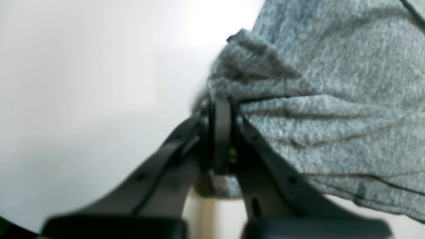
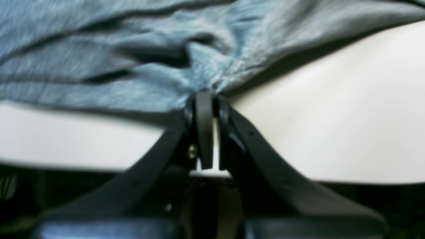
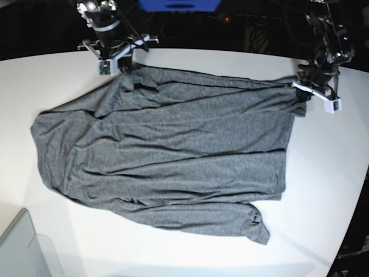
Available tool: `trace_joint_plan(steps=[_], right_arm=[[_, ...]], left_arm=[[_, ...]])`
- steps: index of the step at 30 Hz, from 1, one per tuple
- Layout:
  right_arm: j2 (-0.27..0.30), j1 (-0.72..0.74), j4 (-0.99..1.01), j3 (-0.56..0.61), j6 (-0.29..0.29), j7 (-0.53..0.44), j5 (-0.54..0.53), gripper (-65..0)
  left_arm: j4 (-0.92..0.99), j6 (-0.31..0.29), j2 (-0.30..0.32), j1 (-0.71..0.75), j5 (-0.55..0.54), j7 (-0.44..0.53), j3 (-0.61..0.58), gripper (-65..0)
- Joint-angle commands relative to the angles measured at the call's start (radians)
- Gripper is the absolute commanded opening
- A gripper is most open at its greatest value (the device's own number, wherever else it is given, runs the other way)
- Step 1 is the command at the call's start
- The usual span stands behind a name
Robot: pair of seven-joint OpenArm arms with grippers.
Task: Layout the t-shirt on the table in an organized manner, then fold the t-shirt properly
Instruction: 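Pull the shirt edge outward with both grippers to smooth it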
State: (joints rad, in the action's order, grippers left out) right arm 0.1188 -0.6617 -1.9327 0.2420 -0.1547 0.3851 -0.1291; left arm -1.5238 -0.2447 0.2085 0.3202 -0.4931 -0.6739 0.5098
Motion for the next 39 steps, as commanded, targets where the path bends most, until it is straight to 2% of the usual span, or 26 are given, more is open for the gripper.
trace_joint_plan(steps=[1, 7, 13, 21, 26, 31, 33, 36, 39], right_arm=[[0.002, -0.005, -0.011, 0.018, 0.002, -0.024, 0.001, -65.0], [0.002, -0.007, 0.034, 0.099, 0.0, -0.024, 0.001, -65.0], [0.002, -0.016, 0.057, 0.101, -0.001, -0.024, 0.001, -65.0], [0.0, -0.025, 0.048, 0.104, -0.001, -0.027, 0.001, -65.0], [0.0, -0.028, 0.048, 0.105, -0.001, -0.064, 0.001, -65.0], [0.0, -0.028, 0.054, 0.105, -0.001, -0.064, 0.001, -65.0], [0.0, -0.028, 0.054, 0.105, -0.001, -0.064, 0.001, -65.0], [0.0, -0.026, 0.055, 0.105, -0.001, -0.064, 0.001, -65.0], [0.0, -0.025, 0.055, 0.105, -0.001, -0.064, 0.001, -65.0]], left_arm=[[-0.01, 0.003, 0.024, -0.002, 0.003, 0.007, 0.008, -64.9], [-0.01, 0.003, 0.029, -0.005, 0.004, 0.007, 0.072, -64.9], [-0.014, 0.003, 0.061, -0.01, 0.003, -0.002, 0.112, -64.9], [-0.019, 0.003, 0.061, -0.006, 0.003, -0.002, 0.108, -64.9], [-0.021, 0.003, 0.055, -0.016, 0.001, -0.004, 0.105, -64.9], [-0.021, 0.002, 0.061, -0.011, 0.001, -0.004, 0.042, -64.9], [-0.022, -0.035, 0.056, -0.008, 0.001, -0.004, 0.043, -64.9], [-0.044, -0.138, 0.055, -0.01, 0.001, -0.004, 0.049, -64.9], [-0.096, -0.143, 0.039, -0.006, 0.006, -0.004, 0.049, -64.9]])
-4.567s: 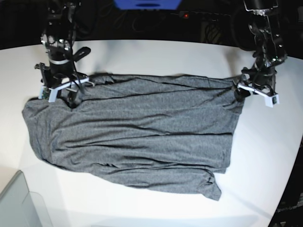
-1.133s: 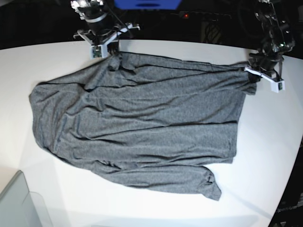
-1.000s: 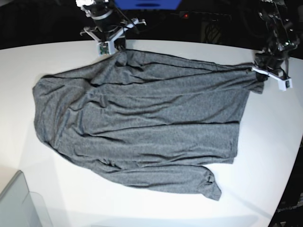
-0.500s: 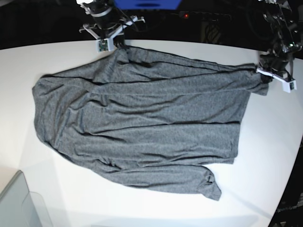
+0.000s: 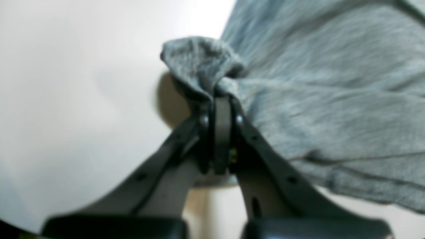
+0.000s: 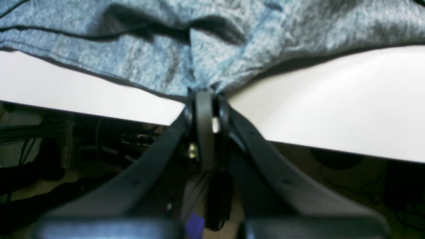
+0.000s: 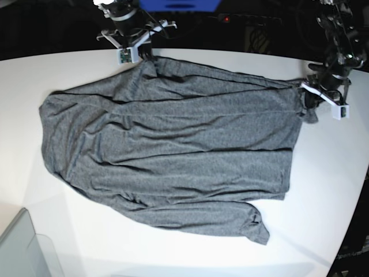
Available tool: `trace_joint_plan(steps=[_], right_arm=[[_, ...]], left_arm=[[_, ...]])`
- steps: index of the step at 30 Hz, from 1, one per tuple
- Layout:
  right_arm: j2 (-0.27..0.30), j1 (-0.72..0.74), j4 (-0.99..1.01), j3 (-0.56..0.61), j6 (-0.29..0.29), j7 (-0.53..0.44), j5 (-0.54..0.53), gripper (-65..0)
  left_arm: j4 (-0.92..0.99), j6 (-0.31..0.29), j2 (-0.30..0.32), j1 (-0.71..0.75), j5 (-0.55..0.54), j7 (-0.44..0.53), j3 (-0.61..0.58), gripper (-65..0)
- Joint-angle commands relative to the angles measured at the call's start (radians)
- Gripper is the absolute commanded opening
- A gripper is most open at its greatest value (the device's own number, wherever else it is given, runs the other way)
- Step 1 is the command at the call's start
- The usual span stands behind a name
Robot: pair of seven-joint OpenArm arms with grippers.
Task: Layout the t-shirt on the table in an organized manner, then fold the t-shirt properly
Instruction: 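Pull the shirt edge outward with both grippers to smooth it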
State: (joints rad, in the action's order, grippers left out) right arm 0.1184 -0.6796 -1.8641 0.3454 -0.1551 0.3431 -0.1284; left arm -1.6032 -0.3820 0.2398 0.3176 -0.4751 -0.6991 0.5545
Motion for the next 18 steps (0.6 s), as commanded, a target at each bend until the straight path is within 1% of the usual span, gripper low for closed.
trace_joint_plan(steps=[1, 6, 7, 9, 12, 14, 16, 18], right_arm=[[0.0, -0.007, -0.013, 0.004, -0.001, -0.02, 0.0, -65.0], [0.0, -0.01, -0.013, 0.004, 0.004, -0.019, 0.0, -65.0], [0.0, -0.01, -0.013, 0.004, 0.004, -0.019, 0.0, -63.5], [0.0, -0.015, -0.013, 0.005, 0.004, -0.017, 0.0, -57.3], [0.0, -0.035, -0.015, 0.007, 0.004, -0.017, -0.001, -45.6], [0.002, -0.039, -0.019, 0.008, 0.002, -0.017, -0.001, -39.6], [0.004, -0.055, -0.021, -0.001, 0.001, -0.019, -0.001, -35.6], [0.016, -0.071, -0.022, -0.03, 0.001, -0.023, -0.001, -33.5]], left_arm=[[-0.029, -0.005, 0.003, -0.004, -0.007, 0.022, 0.006, -64.9], [-0.03, -0.005, 0.005, -0.004, -0.006, 0.022, 0.006, -64.9], [-0.03, -0.005, 0.005, -0.004, -0.006, 0.022, 0.006, -64.9], [-0.029, -0.005, 0.005, -0.004, -0.006, 0.022, 0.006, -64.9], [-0.029, -0.005, 0.003, -0.004, -0.006, 0.022, 0.006, -64.8], [-0.029, -0.005, 0.003, -0.004, -0.006, 0.022, 0.006, -64.8], [-0.029, -0.005, 0.003, -0.004, -0.006, 0.022, 0.006, -64.8], [-0.029, -0.005, 0.003, -0.004, -0.006, 0.022, 0.006, -64.8]])
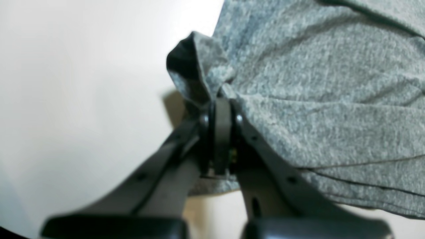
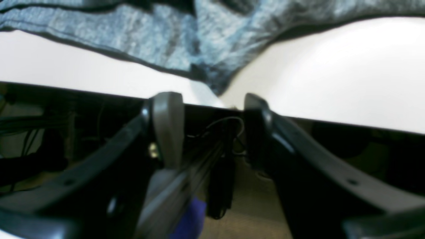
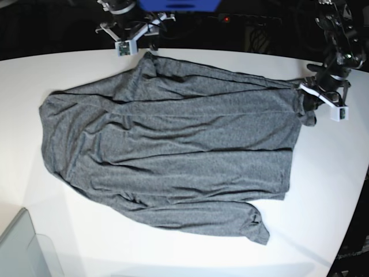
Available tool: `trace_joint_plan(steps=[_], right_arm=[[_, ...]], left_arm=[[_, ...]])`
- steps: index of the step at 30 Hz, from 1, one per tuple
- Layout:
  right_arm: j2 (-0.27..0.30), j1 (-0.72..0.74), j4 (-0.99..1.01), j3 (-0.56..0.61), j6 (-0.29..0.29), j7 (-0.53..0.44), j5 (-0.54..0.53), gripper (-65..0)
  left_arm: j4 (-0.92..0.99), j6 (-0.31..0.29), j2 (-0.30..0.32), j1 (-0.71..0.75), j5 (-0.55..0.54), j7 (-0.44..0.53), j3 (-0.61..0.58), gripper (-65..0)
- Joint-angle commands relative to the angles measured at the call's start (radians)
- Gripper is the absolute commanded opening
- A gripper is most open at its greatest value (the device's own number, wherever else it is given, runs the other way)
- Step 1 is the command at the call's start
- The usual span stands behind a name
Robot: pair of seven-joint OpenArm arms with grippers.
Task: Layout the t-shirt on the table in an organized manner, then fold the t-shirt properly
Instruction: 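Pull the shirt edge outward with both grippers to smooth it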
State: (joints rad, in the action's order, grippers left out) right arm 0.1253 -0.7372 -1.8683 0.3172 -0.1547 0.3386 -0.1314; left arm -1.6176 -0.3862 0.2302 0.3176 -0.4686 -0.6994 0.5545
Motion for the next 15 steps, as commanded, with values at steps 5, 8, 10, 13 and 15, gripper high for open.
trace_joint_plan(steps=[5, 8, 10, 13, 15], right_arm=[[0.015, -0.009, -0.018, -0.111, -0.001, -0.019, 0.002, -32.4], [0.041, 0.015, -0.017, -0.184, 0.005, -0.019, 0.003, -32.3], [0.081, 0.06, -0.009, -0.188, 0.005, -0.014, 0.003, -32.3], [0.144, 0.12, -0.006, -0.188, 0.005, -0.014, 0.003, -32.3], [0.169, 0.158, -0.006, -0.188, 0.005, -0.014, 0.003, -31.4]], left_arm=[[-0.014, -0.003, 0.013, -0.002, -0.012, 0.022, 0.006, -64.8], [-0.014, -0.003, 0.011, 0.013, -0.019, 0.022, 0.006, -64.8], [-0.014, -0.003, 0.011, 0.013, -0.014, 0.022, 0.006, -64.8], [-0.014, -0.003, 0.011, 0.013, -0.017, 0.022, 0.006, -64.8], [-0.014, -0.003, 0.011, 0.015, -0.014, 0.022, 0.006, -64.8]])
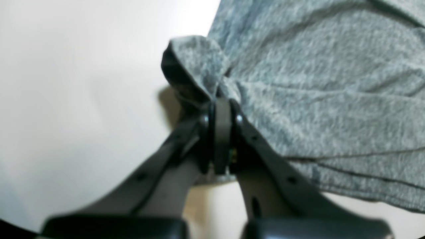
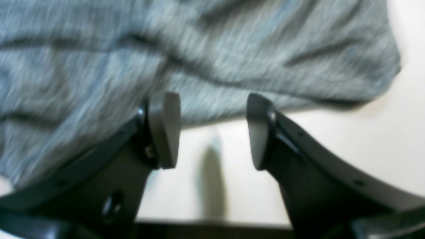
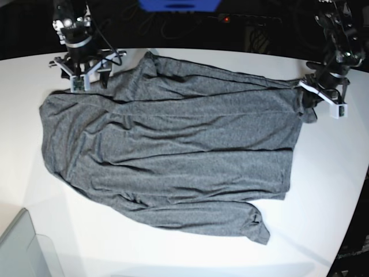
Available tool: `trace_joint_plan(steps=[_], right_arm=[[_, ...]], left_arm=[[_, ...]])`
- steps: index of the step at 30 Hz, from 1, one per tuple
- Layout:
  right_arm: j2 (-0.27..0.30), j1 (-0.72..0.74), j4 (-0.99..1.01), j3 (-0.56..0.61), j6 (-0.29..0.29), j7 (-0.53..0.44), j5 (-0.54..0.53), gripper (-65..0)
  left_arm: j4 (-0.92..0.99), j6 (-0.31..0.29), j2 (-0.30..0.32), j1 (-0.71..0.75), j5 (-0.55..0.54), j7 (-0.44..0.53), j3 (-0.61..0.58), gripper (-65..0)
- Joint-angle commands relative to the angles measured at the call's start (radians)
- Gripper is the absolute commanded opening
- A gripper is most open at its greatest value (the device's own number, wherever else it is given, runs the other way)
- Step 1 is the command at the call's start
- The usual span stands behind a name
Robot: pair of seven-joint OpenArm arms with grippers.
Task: Layout the t-shirt on the table in an organized manner, then fold the t-shirt properly
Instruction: 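Pull the shirt edge outward with both grippers to smooth it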
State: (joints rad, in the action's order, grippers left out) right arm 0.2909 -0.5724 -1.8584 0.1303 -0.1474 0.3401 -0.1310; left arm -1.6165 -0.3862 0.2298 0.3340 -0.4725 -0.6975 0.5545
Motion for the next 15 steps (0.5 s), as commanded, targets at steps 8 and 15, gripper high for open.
trace_joint_plan(steps=[8, 15], right_arm=[[0.026, 0.091, 0.062, 0.01, -0.001, -0.014, 0.003, -25.6], [0.069, 0.157, 0.116, 0.118, -0.001, -0.016, 0.003, -25.7]], left_arm=[[-0.015, -0.003, -0.008, -0.002, -0.009, 0.02, 0.006, -64.8], [-0.015, -0.003, -0.01, -0.002, -0.009, 0.02, 0.006, -64.8]])
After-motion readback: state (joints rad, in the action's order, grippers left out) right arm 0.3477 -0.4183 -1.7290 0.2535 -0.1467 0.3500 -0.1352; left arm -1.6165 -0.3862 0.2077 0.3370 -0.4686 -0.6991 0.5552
